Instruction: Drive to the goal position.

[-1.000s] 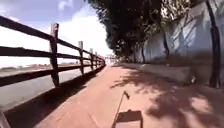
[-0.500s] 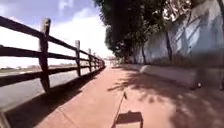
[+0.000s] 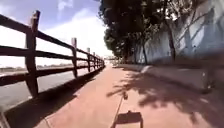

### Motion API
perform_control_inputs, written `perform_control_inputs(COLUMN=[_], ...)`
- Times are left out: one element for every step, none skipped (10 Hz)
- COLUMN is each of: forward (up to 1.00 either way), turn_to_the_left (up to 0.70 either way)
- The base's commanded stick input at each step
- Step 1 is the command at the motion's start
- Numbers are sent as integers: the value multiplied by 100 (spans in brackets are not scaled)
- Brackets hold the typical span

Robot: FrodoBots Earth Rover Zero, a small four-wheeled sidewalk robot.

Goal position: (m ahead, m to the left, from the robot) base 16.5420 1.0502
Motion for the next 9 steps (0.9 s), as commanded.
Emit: perform_control_inputs(forward=[70, 70, 70, 70, 70, 70, 70, 70, 70], turn_to_the_left=[19, 12, -8, -8, -8, -8, -8, -8, -8])
